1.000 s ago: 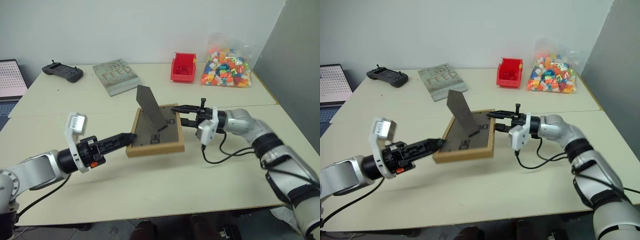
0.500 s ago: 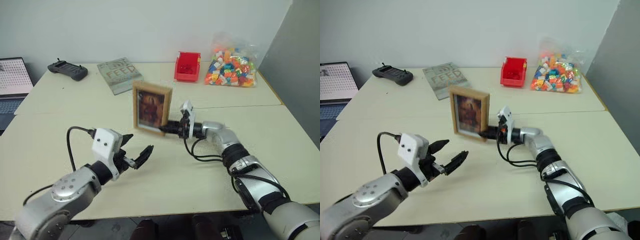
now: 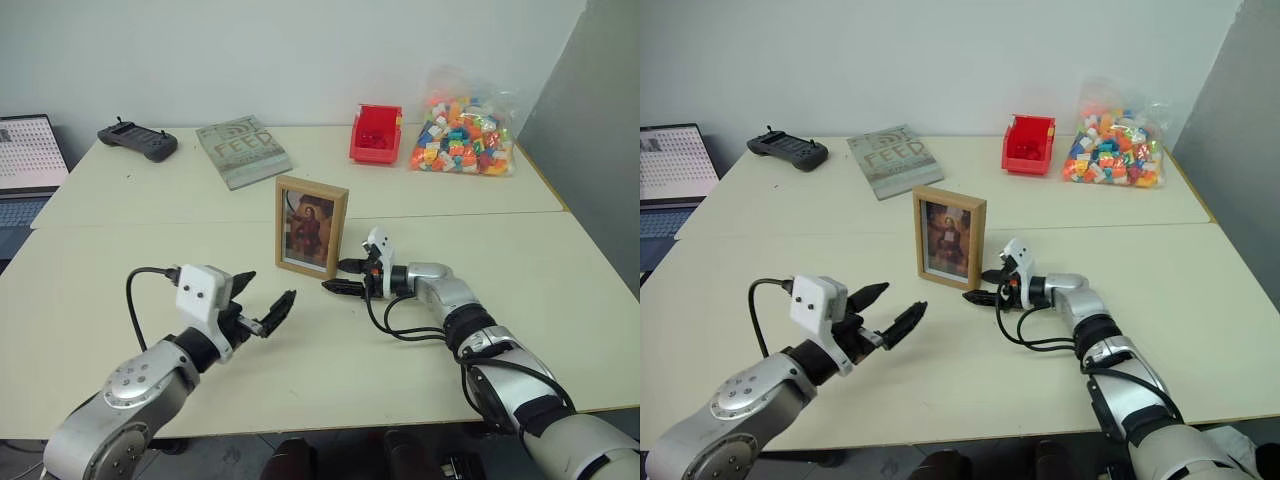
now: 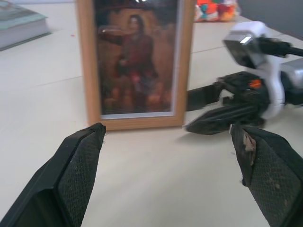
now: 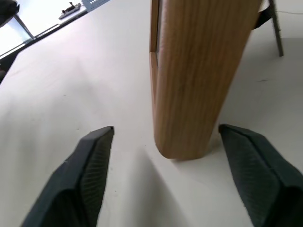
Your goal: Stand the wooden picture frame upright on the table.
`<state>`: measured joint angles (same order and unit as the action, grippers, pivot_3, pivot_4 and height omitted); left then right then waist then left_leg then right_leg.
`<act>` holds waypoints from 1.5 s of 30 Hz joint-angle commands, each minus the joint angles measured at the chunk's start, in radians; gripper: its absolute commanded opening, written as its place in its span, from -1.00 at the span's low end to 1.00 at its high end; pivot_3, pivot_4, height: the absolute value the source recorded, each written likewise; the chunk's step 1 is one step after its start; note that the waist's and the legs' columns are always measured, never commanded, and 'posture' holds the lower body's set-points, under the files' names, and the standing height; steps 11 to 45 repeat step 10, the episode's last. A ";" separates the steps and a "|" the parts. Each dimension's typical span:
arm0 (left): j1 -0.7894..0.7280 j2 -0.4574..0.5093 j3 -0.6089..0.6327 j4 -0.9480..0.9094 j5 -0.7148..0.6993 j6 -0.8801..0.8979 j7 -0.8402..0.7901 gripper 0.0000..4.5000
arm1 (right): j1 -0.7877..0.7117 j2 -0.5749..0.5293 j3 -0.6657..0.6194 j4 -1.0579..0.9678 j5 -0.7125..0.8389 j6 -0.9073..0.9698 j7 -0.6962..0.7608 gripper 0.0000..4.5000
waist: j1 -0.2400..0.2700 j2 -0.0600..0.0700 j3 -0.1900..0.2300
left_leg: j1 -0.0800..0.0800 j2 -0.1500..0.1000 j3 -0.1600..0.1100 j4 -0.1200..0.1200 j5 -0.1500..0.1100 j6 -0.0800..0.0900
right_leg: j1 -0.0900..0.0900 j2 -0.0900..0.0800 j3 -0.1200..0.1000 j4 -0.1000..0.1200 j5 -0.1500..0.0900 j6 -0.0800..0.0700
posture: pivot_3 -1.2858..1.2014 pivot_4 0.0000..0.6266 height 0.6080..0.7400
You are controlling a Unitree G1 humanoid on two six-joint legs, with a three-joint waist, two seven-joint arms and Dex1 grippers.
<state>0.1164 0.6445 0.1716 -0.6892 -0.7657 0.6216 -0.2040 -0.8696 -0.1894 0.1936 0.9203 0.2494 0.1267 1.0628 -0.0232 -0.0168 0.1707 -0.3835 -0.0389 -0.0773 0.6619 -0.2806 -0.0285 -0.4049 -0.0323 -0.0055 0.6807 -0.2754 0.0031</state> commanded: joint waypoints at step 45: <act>-0.161 0.277 0.222 0.253 -0.102 0.118 -0.363 1.00 | 0.198 -0.406 -0.092 -0.891 0.150 0.473 0.094 0.98 | -0.005 0.001 0.001 | 0.000 0.002 -0.002 -0.001 -0.001 0.001 | 0.000 0.001 -0.002 0.000 0.000 0.000 | 0.03 -0.52 1.00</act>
